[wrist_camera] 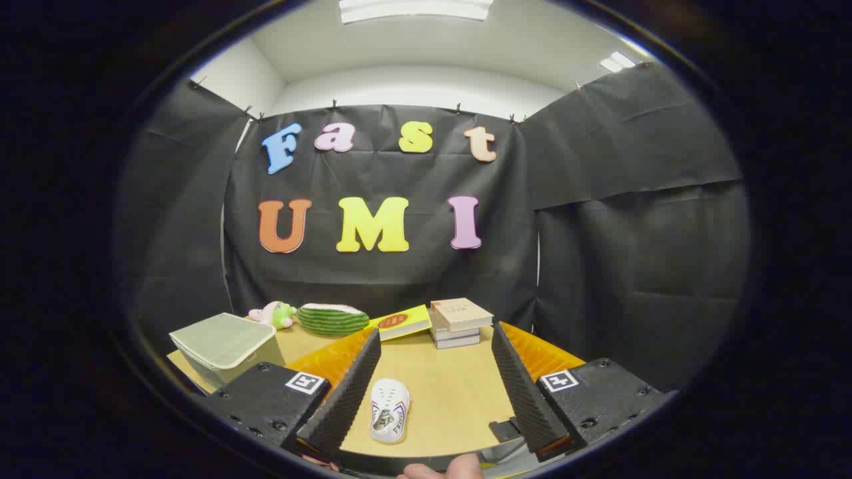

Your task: Open the storage box then place both shoes into the box .Put the left shoe in first, then the right shoe, with the right side of both shoes facing outward in a uniform manner.

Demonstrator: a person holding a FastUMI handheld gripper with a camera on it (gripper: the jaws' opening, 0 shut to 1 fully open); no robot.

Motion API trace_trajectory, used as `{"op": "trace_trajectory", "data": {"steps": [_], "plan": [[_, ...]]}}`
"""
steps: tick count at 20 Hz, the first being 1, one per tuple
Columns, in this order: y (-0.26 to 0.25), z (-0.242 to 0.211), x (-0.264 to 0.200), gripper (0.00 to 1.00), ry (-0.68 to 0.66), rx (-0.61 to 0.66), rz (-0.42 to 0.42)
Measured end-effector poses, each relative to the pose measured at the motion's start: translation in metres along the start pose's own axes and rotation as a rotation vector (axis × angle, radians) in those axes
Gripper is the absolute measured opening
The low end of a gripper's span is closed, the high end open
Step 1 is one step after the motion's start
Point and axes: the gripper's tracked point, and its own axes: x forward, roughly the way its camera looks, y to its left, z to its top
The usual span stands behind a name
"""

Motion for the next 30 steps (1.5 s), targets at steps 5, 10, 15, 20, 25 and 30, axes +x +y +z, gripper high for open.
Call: {"op": "trace_trajectory", "data": {"steps": [5,10,15,20,25,30], "plan": [[0.004,0.007,0.001,1.0,-0.026,0.001,-0.003],[0.006,0.011,0.002,1.0,-0.05,-0.058,-0.029],[0.012,0.005,0.006,1.0,-0.045,-0.044,-0.025],[0.018,0.002,0.009,1.0,-0.027,-0.015,0.003],[0.024,-0.003,0.015,1.0,-0.001,-0.007,0.022],[0.041,-0.006,0.019,1.0,0.031,0.005,0.076]]}}
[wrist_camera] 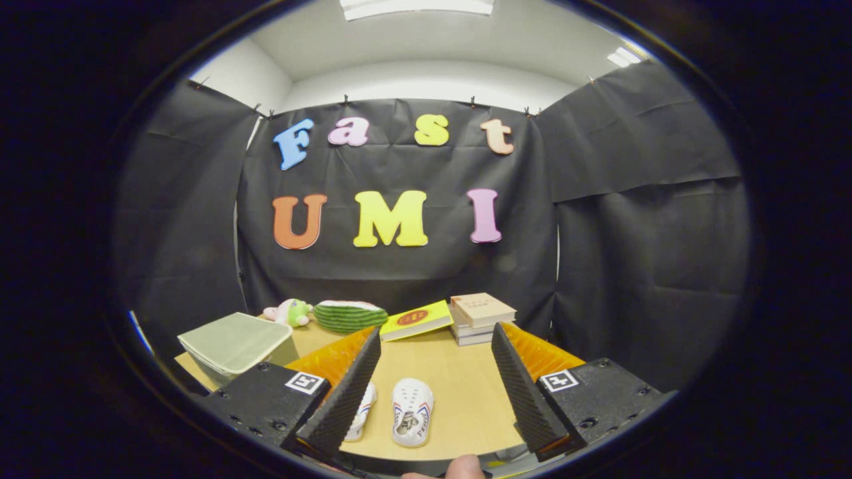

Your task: Open the storage box then place both shoes into the box .Put the left shoe in first, then the right shoe, with the right side of both shoes facing outward in a uniform manner.

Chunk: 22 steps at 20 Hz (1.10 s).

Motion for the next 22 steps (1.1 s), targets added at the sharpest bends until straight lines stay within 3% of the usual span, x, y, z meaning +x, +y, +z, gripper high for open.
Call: {"op": "trace_trajectory", "data": {"steps": [3,8,14,22], "plan": [[0.015,0.001,0.008,1.0,0.013,-0.01,0.053],[0.062,0.002,0.023,1.0,0.072,0.009,0.22],[0.149,-0.014,0.038,1.0,0.235,0.087,0.507],[0.231,-0.059,0.064,1.0,0.471,0.133,0.72]]}}
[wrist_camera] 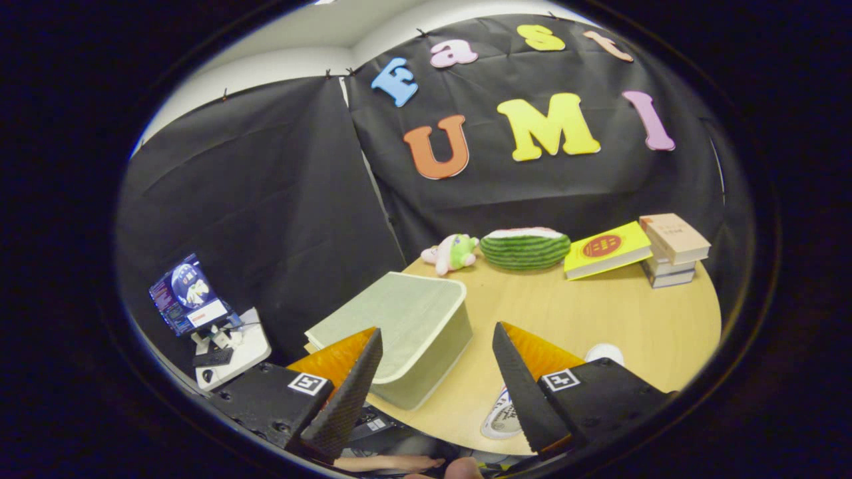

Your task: Open the storage box then place both shoes into the box .Put the left shoe in first, then the right shoe, with the right side of both shoes facing outward in a uniform manner.

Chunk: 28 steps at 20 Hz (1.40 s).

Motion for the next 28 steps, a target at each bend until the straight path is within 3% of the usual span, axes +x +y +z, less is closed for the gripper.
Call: {"op": "trace_trajectory", "data": {"steps": [8,11,15,22,24,28], "plan": [[0.016,-0.051,0.077,1.0,0.237,0.258,0.145],[0.008,-0.064,0.103,0.99,0.295,0.352,0.163],[0.017,-0.074,0.119,0.95,0.349,0.485,0.251],[0.032,-0.069,0.139,0.53,0.39,0.616,0.351],[0.032,-0.069,0.14,0.36,0.39,0.595,0.328],[0.032,-0.065,0.138,0.15,0.384,0.565,0.259]]}}
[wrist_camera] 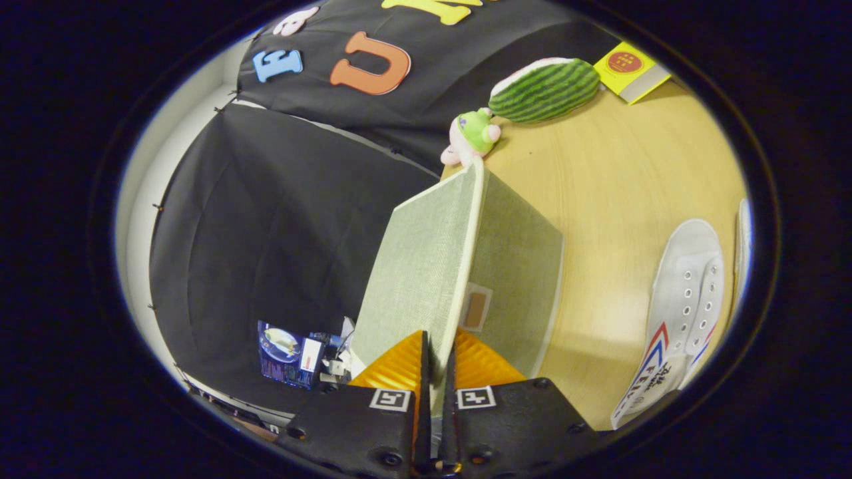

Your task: Open the storage box then place both shoes into the box .Put the left shoe in first, then the right shoe, with the right side of both shoes facing outward in a uniform manner.

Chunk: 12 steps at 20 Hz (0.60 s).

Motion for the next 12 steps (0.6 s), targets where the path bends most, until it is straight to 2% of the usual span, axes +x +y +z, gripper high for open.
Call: {"op": "trace_trajectory", "data": {"steps": [2,7,10,12], "plan": [[0.0,-0.002,0.0,0.06,-0.004,-0.008,-0.034],[0.01,0.011,-0.004,0.06,-0.055,-0.023,-0.108],[0.037,0.017,-0.007,0.06,-0.079,-0.075,-0.079],[0.056,0.02,-0.008,0.06,-0.088,-0.063,-0.059]]}}
